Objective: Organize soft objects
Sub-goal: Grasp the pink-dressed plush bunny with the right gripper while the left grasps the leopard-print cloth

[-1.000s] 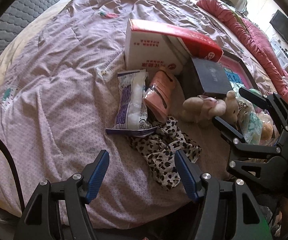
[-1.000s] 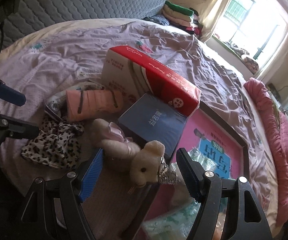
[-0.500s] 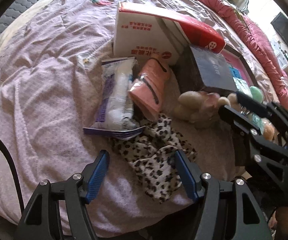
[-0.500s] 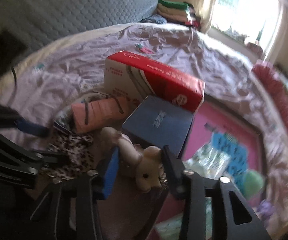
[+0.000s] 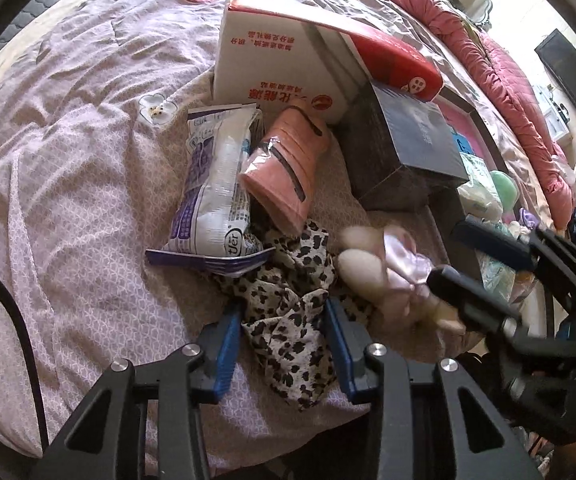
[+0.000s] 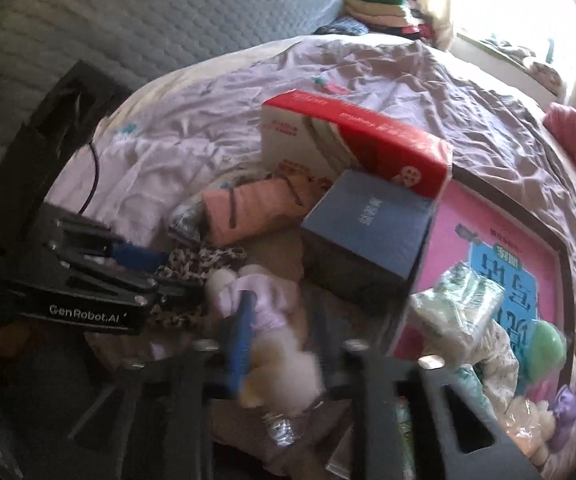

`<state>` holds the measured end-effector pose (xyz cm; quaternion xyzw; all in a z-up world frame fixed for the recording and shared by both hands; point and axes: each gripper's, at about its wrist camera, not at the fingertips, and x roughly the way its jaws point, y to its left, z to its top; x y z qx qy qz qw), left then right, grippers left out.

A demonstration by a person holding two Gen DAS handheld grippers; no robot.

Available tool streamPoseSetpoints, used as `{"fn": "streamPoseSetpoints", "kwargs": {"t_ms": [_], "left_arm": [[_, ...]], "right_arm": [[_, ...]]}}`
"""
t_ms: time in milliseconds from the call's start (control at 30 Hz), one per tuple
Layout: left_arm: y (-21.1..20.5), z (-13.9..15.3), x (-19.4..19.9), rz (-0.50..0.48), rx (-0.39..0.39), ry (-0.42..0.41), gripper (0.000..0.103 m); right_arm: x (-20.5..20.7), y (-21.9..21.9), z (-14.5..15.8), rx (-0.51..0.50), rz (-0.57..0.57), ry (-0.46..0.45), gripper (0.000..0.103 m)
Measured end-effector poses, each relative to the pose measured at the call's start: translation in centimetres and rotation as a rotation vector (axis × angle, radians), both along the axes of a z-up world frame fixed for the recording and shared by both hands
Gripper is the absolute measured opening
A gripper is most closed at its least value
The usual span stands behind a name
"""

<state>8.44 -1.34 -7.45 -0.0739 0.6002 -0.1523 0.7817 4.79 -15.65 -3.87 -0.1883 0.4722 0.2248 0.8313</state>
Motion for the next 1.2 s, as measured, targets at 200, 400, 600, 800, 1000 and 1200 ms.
{"fn": "streamPoseSetpoints", "kwargs": {"t_ms": [200, 400, 600, 800, 1000, 1200], "left_arm": [[0.4, 0.0, -0.1, -0.002, -0.009, 0.003, 0.041], [0.3, -0.1, 0.0, -0.006, -0.003, 0.006, 0.041], [0.0, -0.4, 0.4, -0.006, -0.005, 0.018, 0.038], [0.2, -0.5, 0.4, -0.002, -0.075, 0.02, 0.011], [-0.3, 1.3, -1.0, -0.034, -0.088, -0.028, 0.01], [-0.9, 4.2, -2.0, -0.062, -0.076, -0.098, 0.01]], "right_arm": [[-1.2, 1.0, -0.4, -0.091, 0.127, -0.006, 0.072], [-1.2, 2.5, -3.7, -0.293, 0.216, 0.014, 0.072], [0.3, 2.0, -5.4, -0.202, 0.174, 0.121, 0.057], [0.1, 0.5, -3.2, -0.053, 0.102, 0.128, 0.047], [0.5, -2.1, 0.8, 0.114, -0.003, 0.087, 0.047], [0.6, -3.0, 4.1, 0.179, -0.061, 0.03, 0.047]]}}
